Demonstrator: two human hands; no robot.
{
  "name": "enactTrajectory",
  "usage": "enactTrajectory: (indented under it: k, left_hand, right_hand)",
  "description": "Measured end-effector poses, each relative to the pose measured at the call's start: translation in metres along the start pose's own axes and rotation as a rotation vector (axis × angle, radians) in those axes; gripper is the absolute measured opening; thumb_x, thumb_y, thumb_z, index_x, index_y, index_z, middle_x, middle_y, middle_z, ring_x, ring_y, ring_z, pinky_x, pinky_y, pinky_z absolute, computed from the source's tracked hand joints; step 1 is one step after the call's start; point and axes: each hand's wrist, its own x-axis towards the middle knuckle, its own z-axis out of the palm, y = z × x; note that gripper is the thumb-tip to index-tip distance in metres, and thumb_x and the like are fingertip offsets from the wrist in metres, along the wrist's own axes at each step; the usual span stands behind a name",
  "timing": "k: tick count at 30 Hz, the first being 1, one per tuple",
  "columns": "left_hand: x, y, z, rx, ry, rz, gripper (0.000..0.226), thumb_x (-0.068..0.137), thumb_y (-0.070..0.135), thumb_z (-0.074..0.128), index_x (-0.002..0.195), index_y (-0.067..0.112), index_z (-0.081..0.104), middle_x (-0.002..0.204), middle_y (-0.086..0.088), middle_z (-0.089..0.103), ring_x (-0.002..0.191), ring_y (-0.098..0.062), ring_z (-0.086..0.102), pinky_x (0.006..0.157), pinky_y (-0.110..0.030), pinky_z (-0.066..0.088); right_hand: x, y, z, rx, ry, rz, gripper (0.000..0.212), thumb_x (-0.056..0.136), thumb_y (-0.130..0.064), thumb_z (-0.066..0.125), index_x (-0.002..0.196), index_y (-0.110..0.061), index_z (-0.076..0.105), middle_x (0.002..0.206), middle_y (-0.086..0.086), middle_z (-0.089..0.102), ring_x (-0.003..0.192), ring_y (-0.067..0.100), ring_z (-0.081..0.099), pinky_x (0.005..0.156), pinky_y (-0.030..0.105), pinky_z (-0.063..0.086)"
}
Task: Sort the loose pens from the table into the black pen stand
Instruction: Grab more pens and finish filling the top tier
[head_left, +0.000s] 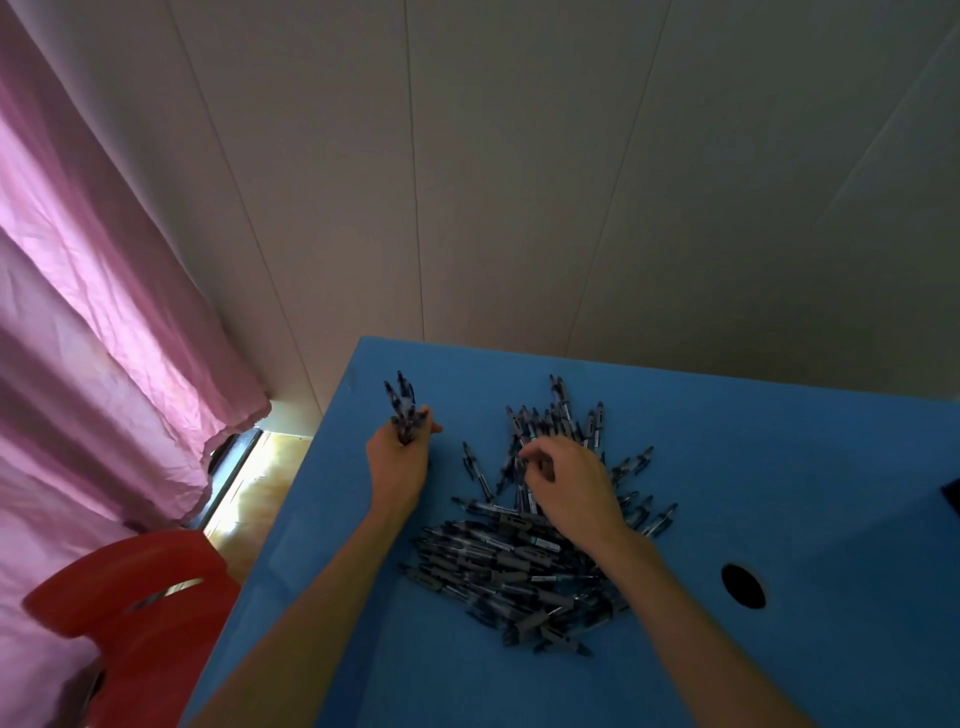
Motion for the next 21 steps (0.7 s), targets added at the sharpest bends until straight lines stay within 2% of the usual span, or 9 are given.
enactTrajectory:
  k: [1,3,6,9,11,13,15,18,21]
  left_hand:
    - [0.000,0.002,-0.002,0.007,-0.004,0.021,0.035,0.101,0.036,0.057,0.083,0.013,0.075,0.080,-0.017,0.065,0.072,-0.026,0.058,0.067,-0.036,0.048]
    - [-0.001,0.010,-0.006,-0.006,-0.052,0.047,0.033,0.102,0.034,0.056,0.082,0.014,0.074,0.079,-0.016,0.067,0.073,-0.031,0.061,0.070,-0.041,0.051]
    - [-0.010,0.039,-0.010,-0.033,-0.180,0.054,0.025,0.104,0.027,0.055,0.094,0.009,0.070,0.076,-0.008,0.068,0.066,-0.025,0.062,0.068,-0.035,0.052]
    - [-0.018,0.068,-0.010,0.039,-0.302,0.013,0.029,0.102,0.031,0.057,0.096,0.004,0.065,0.061,-0.010,0.048,0.056,-0.024,0.041,0.053,-0.035,0.037]
    - [-0.024,0.089,-0.011,0.085,-0.397,-0.014,0.039,0.099,0.037,0.061,0.088,0.000,0.056,0.064,-0.015,0.043,0.057,-0.023,0.041,0.052,-0.036,0.041]
    - [-0.032,0.107,-0.009,0.123,-0.476,-0.033,0.039,0.098,0.036,0.063,0.079,0.007,0.046,0.066,-0.017,0.044,0.057,-0.026,0.047,0.055,-0.030,0.049]
    - [-0.042,0.123,-0.005,0.149,-0.559,-0.032,0.039,0.097,0.036,0.064,0.076,0.011,0.043,0.067,-0.019,0.046,0.064,-0.037,0.058,0.060,-0.027,0.055]
    - [-0.060,0.146,0.005,0.156,-0.674,-0.047,0.038,0.097,0.037,0.064,0.073,0.014,0.046,0.058,-0.013,0.050,0.077,-0.046,0.065,0.076,-0.050,0.059]
    - [-0.084,0.172,0.020,0.137,-0.739,-0.021,0.029,0.100,0.029,0.061,0.079,0.011,0.051,0.060,-0.014,0.054,0.058,-0.035,0.058,0.066,-0.051,0.057]
  right_hand:
    - [-0.002,-0.001,-0.003,0.009,-0.004,0.003,0.018,0.096,-0.016,0.060,0.110,-0.023,0.069,0.103,-0.009,0.064,0.083,0.000,0.057,0.081,0.021,0.051]
    - [-0.005,-0.005,-0.010,0.032,-0.003,0.007,0.018,0.096,-0.015,0.060,0.111,-0.022,0.069,0.106,-0.008,0.065,0.085,0.002,0.060,0.084,0.023,0.053]
    - [-0.008,-0.012,-0.025,0.061,0.022,0.020,0.018,0.096,-0.016,0.062,0.111,-0.023,0.070,0.108,-0.009,0.066,0.087,0.003,0.061,0.085,0.024,0.055]
    - [-0.013,-0.019,-0.045,0.087,0.050,0.043,0.017,0.096,-0.018,0.062,0.109,-0.024,0.070,0.108,-0.009,0.067,0.088,0.004,0.062,0.084,0.025,0.056]
    - [-0.021,-0.023,-0.061,0.108,0.072,0.073,0.017,0.097,-0.018,0.061,0.110,-0.023,0.070,0.108,-0.010,0.067,0.089,0.003,0.061,0.081,0.016,0.050]
    - [-0.033,-0.025,-0.079,0.113,0.110,0.110,0.016,0.098,-0.018,0.061,0.110,-0.023,0.070,0.106,-0.012,0.067,0.087,0.001,0.059,0.077,0.010,0.043]
    - [-0.050,-0.023,-0.097,0.160,0.159,0.168,0.014,0.099,-0.021,0.061,0.109,-0.026,0.070,0.106,-0.012,0.069,0.086,0.001,0.061,0.079,0.017,0.049]
    - [-0.079,-0.020,-0.123,0.213,0.206,0.254,0.013,0.100,-0.023,0.060,0.109,-0.024,0.070,0.109,-0.008,0.070,0.090,0.006,0.064,0.089,0.031,0.054]
    - [-0.107,-0.020,-0.154,0.163,0.244,0.310,0.014,0.100,-0.020,0.060,0.110,-0.022,0.070,0.112,-0.006,0.069,0.086,0.007,0.063,0.091,0.033,0.052]
